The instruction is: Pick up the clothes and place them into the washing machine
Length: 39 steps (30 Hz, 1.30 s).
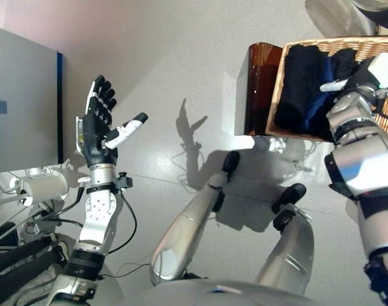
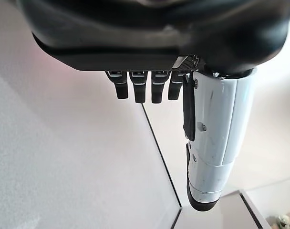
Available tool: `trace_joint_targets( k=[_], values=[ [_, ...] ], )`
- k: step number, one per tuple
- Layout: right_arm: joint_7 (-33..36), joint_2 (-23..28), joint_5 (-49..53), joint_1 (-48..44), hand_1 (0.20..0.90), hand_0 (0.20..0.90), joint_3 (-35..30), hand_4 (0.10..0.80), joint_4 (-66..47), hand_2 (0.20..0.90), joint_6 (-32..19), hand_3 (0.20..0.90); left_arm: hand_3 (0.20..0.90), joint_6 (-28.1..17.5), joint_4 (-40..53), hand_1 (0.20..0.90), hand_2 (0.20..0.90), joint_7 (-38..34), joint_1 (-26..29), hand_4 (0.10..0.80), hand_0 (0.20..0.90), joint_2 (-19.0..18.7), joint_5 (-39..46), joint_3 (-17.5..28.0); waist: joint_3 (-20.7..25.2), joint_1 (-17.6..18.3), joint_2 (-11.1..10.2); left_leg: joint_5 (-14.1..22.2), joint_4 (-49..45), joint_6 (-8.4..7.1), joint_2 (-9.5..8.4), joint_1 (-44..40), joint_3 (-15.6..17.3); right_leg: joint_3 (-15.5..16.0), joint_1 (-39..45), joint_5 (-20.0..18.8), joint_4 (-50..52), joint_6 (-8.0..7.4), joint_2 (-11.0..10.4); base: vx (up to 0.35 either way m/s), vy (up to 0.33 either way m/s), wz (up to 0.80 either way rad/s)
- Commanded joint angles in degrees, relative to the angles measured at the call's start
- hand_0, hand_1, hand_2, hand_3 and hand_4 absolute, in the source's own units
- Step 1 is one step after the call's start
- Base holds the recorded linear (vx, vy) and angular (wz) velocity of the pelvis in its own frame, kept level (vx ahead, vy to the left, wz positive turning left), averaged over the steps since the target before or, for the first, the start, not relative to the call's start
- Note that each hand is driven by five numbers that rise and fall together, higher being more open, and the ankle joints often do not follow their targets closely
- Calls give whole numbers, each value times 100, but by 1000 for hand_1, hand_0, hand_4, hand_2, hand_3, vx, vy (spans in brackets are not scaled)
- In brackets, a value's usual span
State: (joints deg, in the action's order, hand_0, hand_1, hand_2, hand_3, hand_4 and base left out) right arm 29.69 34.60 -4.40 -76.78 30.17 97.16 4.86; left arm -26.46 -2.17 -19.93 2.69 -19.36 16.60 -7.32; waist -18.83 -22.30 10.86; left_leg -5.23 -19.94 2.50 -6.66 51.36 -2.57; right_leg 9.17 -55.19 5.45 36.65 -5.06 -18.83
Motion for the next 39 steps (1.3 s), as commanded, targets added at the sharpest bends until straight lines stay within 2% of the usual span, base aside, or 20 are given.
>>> trace_joint_targets(
  k=[1, 7, 14, 19, 22, 23, 24, 27, 28, 33, 39],
  values=[
    [206, 4, 367, -313, 200, 200, 293, 300, -343, 200, -307, 200, 900, -416, 396, 900, 900, -128, -71, 800, 900, -24, 123, 801, -61, 134, 250, 399, 56, -302, -83, 122, 220, -117, 522, 236, -277, 256, 338, -21, -6, -8],
    [480, -45, 896, -128, 200, 200, -15, 300, -759, 200, -738, 200, 900, -487, -47, 900, 900, -27, -219, 800, 900, -178, 299, 699, -13, 439, 22, 391, 227, -304, 67, -342, 384, -163, 1034, 48, -738, 220, 492, -15, -15, -25],
    [670, -3, 1019, 60, 200, 200, -229, 300, -856, 200, -902, 200, 900, -497, -370, 900, 900, 105, -431, 800, 900, -201, 463, 637, 50, 582, -39, 367, 448, -291, 175, -857, 507, -176, 1585, -131, -1259, 157, 558, 5, -8, -31],
    [719, 133, 1664, 521, 200, 200, -816, 300, -1127, 200, -1258, 200, 900, -486, -576, 900, 900, 230, -552, 800, 900, -224, 502, 474, 164, 676, 10, 363, 655, -288, 200, -1267, 534, -198, 1947, -216, -1531, 130, 582, 41, -3, -8],
    [599, 196, 2622, 943, 200, 200, -1478, 300, -1323, 200, -1664, 200, 900, -478, -641, 900, 900, 293, -579, 800, 900, -235, 475, 423, 210, 716, 70, 370, 715, -283, 183, -1392, 540, -206, 2059, -223, -1606, 124, 579, 35, 4, -10],
    [540, 172, 3357, 1200, 200, 200, -1939, 300, -1486, 200, -1980, 200, 900, -482, -639, 900, 900, 296, -599, 800, 900, -216, 448, 425, 240, 731, 107, 382, 712, -280, 174, -1409, 560, -220, 2070, -209, -1604, 124, 571, 28, 2, -6],
    [539, 173, 3357, 1210, 200, 200, -1946, 300, -1490, 200, -1981, 200, 900, -482, -638, 900, 900, 295, -601, 800, 900, -221, 448, 421, 245, 726, 103, 382, 712, -280, 174, -1409, 561, -221, 2069, -208, -1604, 124, 571, 20, 0, -4],
    [181, -123, 4893, 1815, 200, 200, -2765, 300, -1875, 200, -2623, 200, 900, -468, -718, 900, 900, 301, -602, 800, 900, -185, 383, 425, 323, 770, 172, 390, 730, -268, 171, -1419, 565, -273, 2040, -186, -1587, 144, 591, 20, 2, -7],
    [55, -267, 5121, 1957, 200, 200, -2838, 300, -1994, 200, -2745, 200, 900, -469, -720, 900, 900, 315, -613, 800, 900, -184, 389, 441, 345, 765, 183, 392, 735, -269, 176, -1418, 566, -276, 2038, -175, -1588, 145, 587, 25, 10, -8],
    [-781, -1255, 7072, 2666, 200, 200, -3746, 300, -2959, 200, -3746, 200, 900, -536, -776, 900, 900, 315, -631, 800, 900, 74, 500, 439, 384, 783, 368, 405, 722, -258, 179, -1396, 567, -330, 1964, -82, -1491, 175, 575, 14, 8, -9],
    [-1052, -1657, 7604, 2871, 200, 200, -4035, 300, -3324, 200, -4178, 200, 900, -632, -782, 900, 900, 371, -691, 800, 900, 191, 633, 348, 368, 793, 511, 416, 713, -260, 167, -1405, 567, -360, 1943, -10, -1403, 175, 552, 3, 1, 0]
  ],
)
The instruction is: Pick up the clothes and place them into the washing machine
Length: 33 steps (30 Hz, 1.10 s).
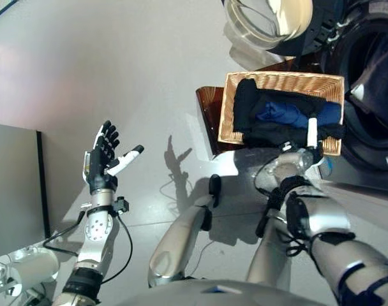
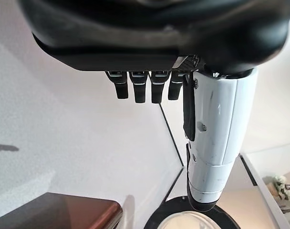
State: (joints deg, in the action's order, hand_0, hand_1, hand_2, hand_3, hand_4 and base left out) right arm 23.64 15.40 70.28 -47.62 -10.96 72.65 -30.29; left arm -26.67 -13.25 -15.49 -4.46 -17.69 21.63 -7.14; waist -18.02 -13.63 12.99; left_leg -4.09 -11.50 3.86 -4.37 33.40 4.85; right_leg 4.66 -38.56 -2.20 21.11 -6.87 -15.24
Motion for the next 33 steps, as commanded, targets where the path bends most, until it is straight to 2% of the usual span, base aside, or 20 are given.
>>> trace_joint_targets(
  k=[1, 7, 14, 18, 19, 20, 21, 22, 23, 25, 27, 28, 30, 33],
  values=[
    [-431, 257, 135, -46, 200, 200, 87, 300, -871, 200, -688, 200, 900, -622, 329, 900, 900, -71, 8, 800, 900, 17, 140, 316, 288, -80, 308, 301, -130, -397, -62, 387, -178, 92, 283, 759, 159, 356, 191, 0, 0, 0],
    [-361, 202, 149, -123, 200, 200, 109, 300, -843, 200, -797, 200, 900, -650, 373, 900, 900, -57, -23, 800, 900, 15, 143, 291, 308, -84, 366, 314, -114, -396, -69, 391, -151, 48, 249, 765, 197, 363, 200, 3, 3, 2],
    [-163, 531, 50, -372, 200, 200, -24, 300, -957, 200, -905, 200, 900, -703, 420, 900, 900, -34, -61, 800, 900, 1, 175, 313, 354, -119, 472, 298, -104, -399, -69, 405, -120, -20, 191, 766, 229, 360, 198, 6, 2, -1],
    [355, 1316, -305, -780, 200, 200, -220, 300, -1228, 200, -1082, 200, 900, -763, 422, 900, 900, -35, -100, 800, 900, -129, 200, 352, 441, -148, 601, 297, -103, -428, -96, 383, -94, -92, 190, 801, 240, 340, 151, 17, 10, -3],
    [420, 1346, -361, -805, 200, 200, -225, 300, -1224, 200, -1071, 200, 900, -767, 426, 900, 900, -34, -88, 800, 900, -126, 203, 331, 399, -163, 639, 186, -104, -401, -76, 426, -31, -28, 146, 701, 242, 362, 144, 0, 0, 0],
    [770, 1877, -689, -1094, 200, 200, -183, 300, -1255, 200, -1072, 200, 900, -796, 415, 900, 900, -60, -109, 800, 900, -241, 198, 384, 456, -171, 675, 265, -87, -452, -130, 394, -88, -117, 162, 799, 236, 331, 119, -13, 13, 6],
    [832, 1909, -743, -1140, 200, 200, -171, 300, -1238, 200, -1052, 200, 900, -799, 418, 900, 900, -60, -93, 800, 900, -230, 202, 373, 444, -182, 694, 231, -82, -446, -127, 409, -75, -109, 145, 772, 235, 335, 117, 84, 60, 5],
    [1377, 2634, -1246, -1729, 200, 200, 62, 300, -1344, 200, -985, 200, 900, -869, 416, 900, 900, -111, -106, 800, 900, -380, 194, 480, 451, -253, 844, 196, -63, -483, -182, 484, -60, -208, -53, 782, 296, 321, 84, -21, 91, -2],
    [1547, 3013, -1495, -2021, 200, 200, 298, 300, -1392, 200, -908, 200, 900, -894, 419, 900, 900, -155, -96, 800, 900, -427, 182, 539, 472, -296, 864, 174, -60, -491, -187, 540, -27, -247, -174, 789, 344, 314, 71, 5, 87, -9],
    [1690, 3335, -1672, -2386, 200, 200, 641, 300, -1582, 200, -889, 200, 900, -895, 422, 900, 900, -214, -197, 800, 900, -520, 145, 551, 549, -355, 872, 184, -30, -486, -175, 571, -16, -296, -306, 843, 419, 312, 47, 13, 23, -5],
    [1790, 3813, -1954, -2883, 200, 200, 1215, 300, -1643, 200, -662, 200, 900, -865, 408, 900, 900, -272, -273, 800, 900, -570, 176, 612, 639, -390, 864, 170, 3, -505, -188, 646, 4, -396, -493, 876, 558, 313, 28, 28, 30, -7],
    [1773, 3922, -2030, -3047, 900, 900, 1421, 800, -1644, 900, -573, 900, 900, -855, 417, 900, 900, -293, -316, 800, 900, -538, 148, 620, 645, -380, 871, 154, 12, -518, -185, 677, 38, -410, -528, 881, 572, 315, 26, 27, 17, -13],
    [1816, 3955, -2031, -3181, 900, 900, 1547, 800, -1630, 900, -608, 900, 900, -840, 387, 900, 900, -328, -305, 800, 900, -476, 177, 609, 633, -350, 904, 138, 9, -534, -185, 683, 54, -423, -564, 882, 609, 320, 26, 34, 32, -9],
    [1772, 3680, -2127, -3091, 900, 900, 1597, 800, -1615, 900, -559, 900, 900, -853, 240, 900, 900, -397, -252, 800, 900, -335, 303, 638, 647, -261, 958, 135, 54, -520, -207, 663, 136, -481, -586, 812, 609, 328, 58, 17, 61, -1]
  ],
)
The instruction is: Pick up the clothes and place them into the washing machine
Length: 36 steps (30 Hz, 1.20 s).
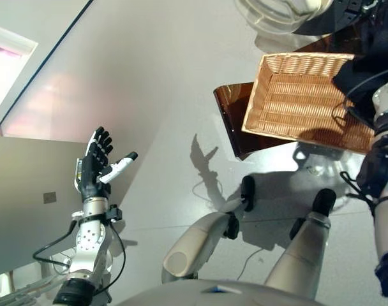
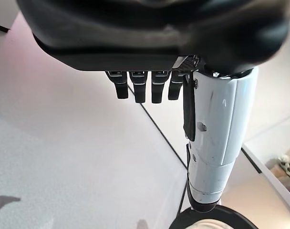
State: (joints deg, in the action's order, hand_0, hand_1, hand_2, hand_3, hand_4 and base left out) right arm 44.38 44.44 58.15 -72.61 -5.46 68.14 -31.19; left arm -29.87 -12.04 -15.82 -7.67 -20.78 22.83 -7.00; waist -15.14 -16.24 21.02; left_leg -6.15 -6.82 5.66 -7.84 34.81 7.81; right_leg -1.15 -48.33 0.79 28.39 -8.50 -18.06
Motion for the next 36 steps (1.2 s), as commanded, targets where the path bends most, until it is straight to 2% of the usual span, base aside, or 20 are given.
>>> trace_joint_targets(
  k=[1, 3, 5, 6, 7, 8, 9, 10, 11, 12, 18, 19, 21, 22, 24, 26, 27, 33, 35, 36],
  values=[
    [-309, 762, -913, -561, 900, 900, 1028, 800, -1180, 900, -470, 900, 900, -539, 110, 900, 900, -362, 60, 800, 900, -33, 185, 627, 322, 15, 180, 234, -424, -668, 171, 566, -86, 162, 348, 397, -116, 518, 343, -86, 36, -5],
    [-461, 649, -873, -443, 900, 900, 976, 800, -1071, 900, -404, 900, 900, -537, 52, 900, 900, -369, 78, 800, 900, -19, 182, 638, 342, 31, 197, 253, -409, -658, 167, 540, -59, 153, 369, 387, -144, 517, 352, -33, 32, -9],
    [-684, 303, -699, -230, 900, 900, 806, 800, -883, 900, -416, 900, 900, -548, 0, 900, 900, -302, 95, 800, 900, 43, 217, 643, 378, 26, 239, 278, -376, -643, 164, 500, -33, 147, 405, 360, -198, 520, 364, 52, 24, -9],
    [-699, 303, -687, -228, 900, 900, 803, 800, -880, 900, -419, 900, 900, -550, -4, 900, 900, -297, 97, 800, 900, 43, 220, 646, 415, 20, 207, 387, -369, -676, 136, 449, -104, 86, 458, 474, -205, 494, 363, 74, 9, -11],
    [-812, 62, -592, -63, 900, 900, 729, 800, -758, 900, -392, 900, 900, -534, -40, 900, 900, -253, 108, 800, 900, 85, 228, 604, 409, 4, 229, 355, -356, -664, 138, 437, -103, 102, 472, 433, -229, 503, 370, -5, 9, -8],
    [-839, 40, -574, -20, 900, 900, 704, 800, -757, 900, -404, 900, 900, -538, -54, 900, 900, -249, 92, 800, 900, 67, 226, 606, 390, 18, 240, 271, -356, -640, 165, 465, -47, 159, 446, 340, -234, 526, 374, -8, 12, -7],
    [-916, -116, -541, 92, 900, 900, 695, 800, -709, 900, -380, 900, 900, -517, -133, 900, 900, -238, 100, 800, 900, 106, 262, 605, 429, 18, 208, 380, -330, -672, 142, 393, -114, 97, 519, 446, -261, 496, 381, -95, 21, -2],
    [-982, -242, -488, 174, 900, 900, 654, 800, -719, 900, -381, 900, 900, -509, -157, 900, 900, -228, 94, 800, 900, 115, 285, 600, 390, 30, 242, 261, -331, -635, 178, 433, -39, 170, 489, 314, -269, 523, 389, 61, -8, -5],
    [-1144, -451, -449, 307, 900, 900, 673, 800, -501, 900, -252, 900, 900, -477, -212, 900, 900, -178, 110, 800, 900, 152, 317, 595, 408, 23, 194, 379, -348, -670, 155, 358, -105, 128, 592, 448, -263, 509, 397, -143, 9, -4],
    [-1225, -576, -391, 385, 900, 900, 626, 800, -456, 900, -215, 900, 900, -470, -204, 900, 900, -129, 85, 800, 900, 195, 366, 574, 358, 27, 211, 251, -338, -637, 198, 379, -45, 207, 577, 315, -268, 540, 406, -35, -21, -8],
    [-1583, -1043, -373, 899, 900, 900, 688, 800, -145, 900, 61, 900, 900, -412, -378, 900, 900, 35, 112, 800, 900, 225, 400, 515, 306, 78, 40, 227, -294, -652, 244, 225, -87, 314, 812, 274, -392, 551, 450, -35, -30, 4],
    [-1641, -1201, -381, 1090, 900, 900, 657, 800, -25, 900, 116, 900, 900, -374, -474, 900, 900, 87, 125, 800, 900, 246, 424, 531, 311, 82, -68, 232, -295, -652, 265, 171, -108, 348, 909, 259, -461, 553, 473, 10, -29, 10],
    [-1673, -1312, -382, 1214, 900, 900, 620, 800, -31, 900, 145, 900, 900, -381, -511, 900, 900, 108, 101, 800, 900, 268, 449, 542, 305, 94, -114, 239, -284, -651, 277, 121, -122, 374, 985, 246, -511, 549, 481, 8, -41, -1],
    [-1739, -1483, -444, 1399, 900, 900, 674, 800, 104, 900, 255, 900, 900, -321, -695, 900, 900, 161, 172, 800, 900, 289, 462, 525, 307, 104, -253, 258, -307, -647, 308, 59, -145, 416, 1123, 221, -572, 544, 504, 15, -65, -1],
    [-1820, -1634, -416, 1567, 900, 900, 640, 800, 33, 900, 290, 900, 900, -312, -730, 900, 900, 191, 145, 800, 900, 315, 466, 530, 290, 130, -309, 266, -303, -646, 320, -12, -167, 447, 1240, 211, -632, 542, 509, 20, -55, 4],
    [-1899, -1977, -447, 1905, 900, 900, 647, 800, -34, 900, 334, 900, 900, -282, -852, 900, 900, 242, 166, 800, 900, 349, 516, 586, 259, 161, -512, 297, -318, -639, 367, -151, -214, 524, 1479, 175, -755, 531, 542, 29, -76, 4],
    [-1888, -1994, -455, 1927, 900, 900, 640, 800, -56, 900, 332, 900, 900, -283, -853, 900, 900, 246, 156, 800, 900, 339, 519, 590, 253, 170, -516, 297, -315, -640, 367, -169, -219, 531, 1503, 172, -768, 531, 542, 16, -49, 7],
    [-1872, -2375, -1342, 2490, 900, 900, 1077, 800, 117, 900, 769, 900, 900, -184, -1215, 900, 900, 323, 189, 800, 900, 383, 482, 687, 232, 251, -914, 334, -208, -656, 440, -635, -322, 728, 2190, 41, -1266, 482, 600, 40, -32, 0],
    [-1749, -2450, -2287, 2838, 900, 900, 1429, 800, 151, 900, 1038, 900, 900, -122, -1507, 900, 900, 297, 223, 800, 900, 436, 388, 735, 235, 299, -1135, 370, -203, -655, 499, -888, -363, 790, 2524, -22, -1436, 454, 616, 84, -47, 0],
    [-1739, -2455, -2295, 2846, 900, 900, 1427, 800, 140, 900, 1041, 900, 900, -125, -1511, 900, 900, 298, 221, 800, 900, 435, 388, 735, 223, 308, -1130, 369, -198, -655, 498, -909, -369, 799, 2552, -25, -1450, 454, 617, 78, -42, 5]
  ],
)
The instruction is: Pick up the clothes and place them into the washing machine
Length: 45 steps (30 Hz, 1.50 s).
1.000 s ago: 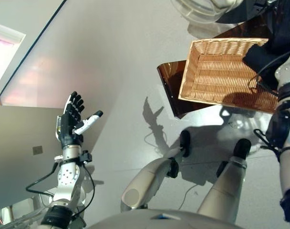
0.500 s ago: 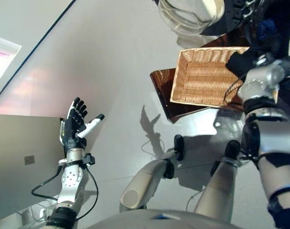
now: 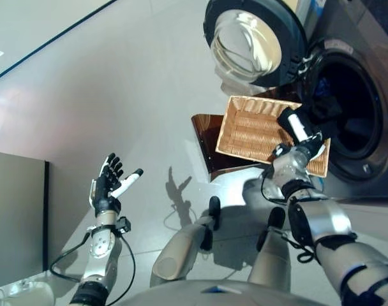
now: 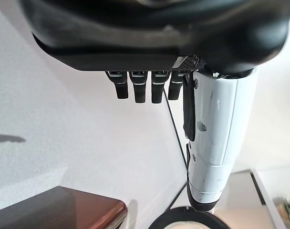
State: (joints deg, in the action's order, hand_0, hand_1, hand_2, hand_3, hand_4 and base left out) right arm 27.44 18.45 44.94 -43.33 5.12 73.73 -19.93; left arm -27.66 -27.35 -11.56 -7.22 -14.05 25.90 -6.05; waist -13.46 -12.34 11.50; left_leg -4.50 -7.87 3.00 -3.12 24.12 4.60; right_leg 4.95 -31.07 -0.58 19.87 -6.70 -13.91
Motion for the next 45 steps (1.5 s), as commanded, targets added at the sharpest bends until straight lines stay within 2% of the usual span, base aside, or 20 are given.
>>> trace_joint_targets(
  k=[1, 2, 6, 7, 9, 11, 14, 16, 26, 30, 31, 32, 33, 36, 37, 40, 41, 42, 43, 45],
  values=[
    [16, 100, -1488, 73, 900, 900, 603, 800, -512, 900, 32, 900, 900, -329, -188, 900, 900, -160, 207, 800, 900, -232, 29, 659, 73, -43, -261, 204, -61, -397, 52, 45, -54, 216, 962, 87, -712, 259, 211, 92, -32, 2],
    [26, -55, -1999, 585, 900, 900, 759, 800, -716, 900, 102, 900, 900, -279, -576, 900, 900, -326, 254, 800, 900, -250, -292, 591, 116, 50, -425, 208, 22, -402, 68, -163, -69, 255, 1204, 24, -890, 223, 227, 92, -32, -3],
    [32, -170, -2802, 1494, 900, 900, 896, 800, -1145, 900, 182, 900, 900, -96, -1500, 900, 900, -559, 352, 800, 900, -331, -1018, 364, 243, 227, -632, 180, 206, -410, 85, -466, -72, 323, 1562, -125, -1247, 148, 240, 115, -22, -5],
    [-19, -272, -3081, 2111, 900, 900, 747, 800, -1050, 900, 257, 900, 900, 84, -2658, 900, 900, -705, 553, 800, 900, -272, -1383, 197, 370, 361, -767, 184, 360, -418, 78, -709, -50, 355, 1792, -233, -1474, 83, 249, 118, -6, -4],
    [-61, -322, -3180, 2350, 900, 900, 673, 800, -991, 900, 256, 900, 900, 170, -3054, 900, 900, -715, 603, 800, 900, -232, -1548, 91, 433, 409, -807, 191, 431, -414, 68, -809, -36, 374, 1873, -276, -1556, 54, 249, 118, 4, 0],
    [-273, -492, -3097, 3282, 900, 900, 163, 800, -703, 900, 243, 900, 900, 384, -4070, 900, 900, -716, 651, 800, 900, -81, -1980, -80, 604, 619, -923, 264, 524, -405, 60, -1145, 31, 368, 2158, -326, -1695, -9, 232, 122, 38, -20],
    [-498, -630, -2774, 3736, 900, 900, -242, 800, -477, 900, 210, 900, 900, 482, -4383, 900, 900, -696, 592, 800, 900, -8, -2172, -128, 727, 735, -978, 308, 601, -371, 62, -1352, 74, 371, 2287, -328, -1692, -27, 221, 80, 30, 0],
    [-803, -758, -2273, 4285, 900, 900, -860, 800, -3, 900, 234, 900, 900, 661, -4792, 900, 900, -576, 498, 800, 900, 112, -2385, -152, 961, 902, -1030, 333, 748, -344, 61, -1640, 116, 349, 2478, -307, -1674, -65, 230, 101, 36, -25],
    [-1340, -797, -2669, 5092, 900, 900, -669, 800, 316, 900, 451, 900, 900, 661, -4641, 900, 900, -197, 247, 800, 900, 230, -2458, -179, 1259, 1069, -1191, 550, 898, -203, 27, -2360, 251, 200, 2812, -117, -1369, -103, 252, 49, 14, -21],
    [-1336, -794, -2774, 4911, 900, 900, -500, 800, 273, 900, 479, 900, 900, 718, -4516, 900, 900, -93, 289, 800, 900, 178, -2419, -226, 1125, 1104, -1190, 685, 722, -48, 44, -2516, 217, 124, 2516, -159, -139, -105, 281, -38, 39, -1],
    [-1259, -756, -2824, 4800, 900, 900, -424, 800, 171, 900, 470, 900, 900, 770, -4516, 900, 900, -112, 369, 800, 900, 107, -2435, -241, 905, 1198, -1148, 695, 570, 49, 115, -2534, 131, -82, 2179, -515, 738, -133, 425, -99, 43, 16],
    [-1259, -756, -2824, 4795, 900, 900, -424, 800, 172, 900, 470, 900, 900, 771, -4517, 900, 900, -112, 373, 800, 900, 107, -2435, -238, 903, 1189, -1160, 701, 560, 51, 103, -2527, 144, -101, 2153, -498, 776, -136, 414, -98, 25, 8],
    [-1281, -740, -2812, 4724, 900, 900, -360, 800, 147, 900, 468, 900, 900, 763, -4520, 900, 900, -114, 433, 800, 900, 63, -2461, -273, 806, 1261, -1126, 672, 579, 54, 158, -2563, 48, -286, 1916, -472, 1106, -90, 634, 23, -41, 7],
    [-1170, -684, -2947, 4577, 900, 900, -322, 800, 106, 900, 515, 900, 900, 799, -4590, 900, 900, -169, 468, 800, 900, 0, -2435, -251, 790, 1264, -1138, 730, 696, -32, 166, -2686, -52, -249, 1776, -295, 331, -5, 473, 87, -113, 26],
    [-1150, -680, -3008, 4546, 900, 900, -318, 800, 55, 900, 539, 900, 900, 786, -4618, 900, 900, -207, 488, 800, 900, -9, -2336, -194, 818, 1246, -1189, 774, 733, -99, 170, -2712, -82, -217, 1708, -343, -246, -21, 292, 158, -190, 28],
    [-1095, -654, -3316, 4464, 900, 900, -206, 800, 12, 900, 685, 900, 900, 743, -4650, 900, 900, -298, 564, 800, 900, -7, -2035, -92, 795, 1274, -1286, 988, 772, -346, 337, -2984, -226, -91, 1698, -877, -1600, -182, -152, 280, -333, 22],
    [-1091, -666, -3469, 4408, 900, 900, -79, 800, 19, 900, 742, 900, 900, 748, -4699, 900, 900, -354, 587, 800, 900, 8, -1881, -57, 845, 1305, -1372, 1064, 788, -454, 484, -3109, -301, -496, 1729, -901, -1618, -230, -31, 219, -290, 15],
    [-1091, -666, -3469, 4408, 900, 900, -78, 800, 20, 900, 742, 900, 900, 748, -4699, 900, 900, -353, 587, 800, 900, 8, -1880, -56, 837, 1300, -1367, 1070, 790, -456, 491, -3124, -296, -498, 1738, -895, -1613, -228, -22, 271, -441, 26],
    [-1062, -700, -3645, 4415, 900, 900, 38, 800, 76, 900, 752, 900, 900, 742, -4753, 900, 900, -389, 599, 800, 900, 79, -1734, 24, 995, 1219, -1466, 1156, 640, -572, 748, -3148, -325, -486, 1892, -783, -1584, -216, 108, 224, -390, 34],
    [-1064, -682, -3639, 4456, 900, 900, 117, 800, 0, 900, 714, 900, 900, 691, -4625, 900, 900, -438, 608, 800, 900, 173, -1385, 73, 1062, 1223, -1497, 1081, 15, -630, 957, -2896, -536, -499, 2122, -658, -1539, -87, 395, 236, -472, 69]
  ],
)
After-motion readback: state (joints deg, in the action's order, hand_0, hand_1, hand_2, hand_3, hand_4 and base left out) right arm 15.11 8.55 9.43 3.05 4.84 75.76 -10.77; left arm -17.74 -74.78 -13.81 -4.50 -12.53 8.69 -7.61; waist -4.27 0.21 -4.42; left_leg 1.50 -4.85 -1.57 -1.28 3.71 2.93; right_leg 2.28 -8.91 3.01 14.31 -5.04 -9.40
